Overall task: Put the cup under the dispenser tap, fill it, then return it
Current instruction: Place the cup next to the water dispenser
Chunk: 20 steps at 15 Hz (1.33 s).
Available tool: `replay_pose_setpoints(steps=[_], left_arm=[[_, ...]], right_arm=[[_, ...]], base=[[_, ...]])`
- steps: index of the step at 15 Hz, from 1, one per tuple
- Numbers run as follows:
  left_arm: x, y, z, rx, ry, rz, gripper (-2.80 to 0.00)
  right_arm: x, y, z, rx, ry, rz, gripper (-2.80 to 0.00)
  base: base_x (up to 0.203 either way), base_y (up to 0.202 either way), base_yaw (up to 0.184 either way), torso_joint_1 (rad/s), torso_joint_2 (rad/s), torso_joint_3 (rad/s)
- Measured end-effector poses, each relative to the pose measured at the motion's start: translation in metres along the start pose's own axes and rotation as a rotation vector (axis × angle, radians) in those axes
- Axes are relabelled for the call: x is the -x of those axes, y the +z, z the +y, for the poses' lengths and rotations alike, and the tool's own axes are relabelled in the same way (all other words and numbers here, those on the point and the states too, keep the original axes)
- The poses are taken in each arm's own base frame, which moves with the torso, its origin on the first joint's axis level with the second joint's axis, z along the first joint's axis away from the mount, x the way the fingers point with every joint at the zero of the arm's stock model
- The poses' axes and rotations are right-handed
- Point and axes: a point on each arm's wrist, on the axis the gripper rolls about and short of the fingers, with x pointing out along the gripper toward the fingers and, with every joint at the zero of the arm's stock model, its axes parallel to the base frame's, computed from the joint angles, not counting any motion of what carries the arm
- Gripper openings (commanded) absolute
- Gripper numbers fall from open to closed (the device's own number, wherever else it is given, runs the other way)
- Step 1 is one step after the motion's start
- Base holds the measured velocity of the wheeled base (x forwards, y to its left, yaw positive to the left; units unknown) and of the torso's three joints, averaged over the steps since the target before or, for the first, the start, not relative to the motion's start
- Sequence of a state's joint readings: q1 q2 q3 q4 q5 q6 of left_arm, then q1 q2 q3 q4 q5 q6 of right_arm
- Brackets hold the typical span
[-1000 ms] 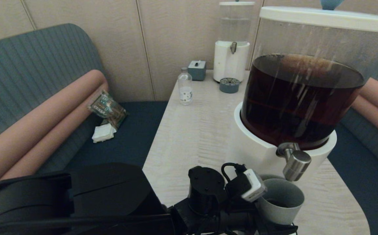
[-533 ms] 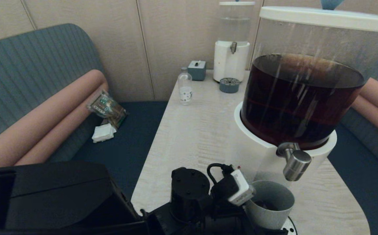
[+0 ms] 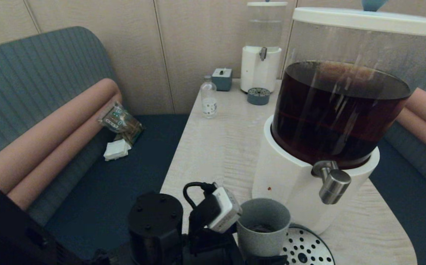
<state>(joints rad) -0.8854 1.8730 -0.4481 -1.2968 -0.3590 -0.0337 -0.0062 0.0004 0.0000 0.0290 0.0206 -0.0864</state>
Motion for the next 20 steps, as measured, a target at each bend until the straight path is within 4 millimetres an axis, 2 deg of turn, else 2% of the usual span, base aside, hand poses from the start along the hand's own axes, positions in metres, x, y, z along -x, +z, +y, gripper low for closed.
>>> replay_pose_setpoints(steps=[4,8,10,13,20], left_arm=[[0.037,0.016,0.012,0.037,0.163,-0.057,-2.80],[0.052,0.031,0.035,0.050,0.311,-0.131,-2.80],[0.052,0.040,0.052,0.043,0.368,-0.170,-2.80],[0.046,0.046,0.088,0.031,0.456,-0.207,-2.80],[0.032,0.033,0.181,0.004,0.628,-0.223,-2.80]], right_arm=[[0.000,0.000,0.000,0.000,0.000,0.000,-2.80],[0.000,0.000,0.000,0.000,0.000,0.000,-2.80],[0.000,0.000,0.000,0.000,0.000,0.000,-2.80],[0.000,0.000,0.000,0.000,0.000,0.000,-2.80],[0.000,0.000,0.000,0.000,0.000,-0.001,-2.80]], base=[[0.000,0.000,0.000,0.000,0.00,0.000],[0.000,0.000,0.000,0.000,0.00,0.000],[0.000,0.000,0.000,0.000,0.00,0.000],[0.000,0.000,0.000,0.000,0.00,0.000],[0.000,0.000,0.000,0.000,0.00,0.000]])
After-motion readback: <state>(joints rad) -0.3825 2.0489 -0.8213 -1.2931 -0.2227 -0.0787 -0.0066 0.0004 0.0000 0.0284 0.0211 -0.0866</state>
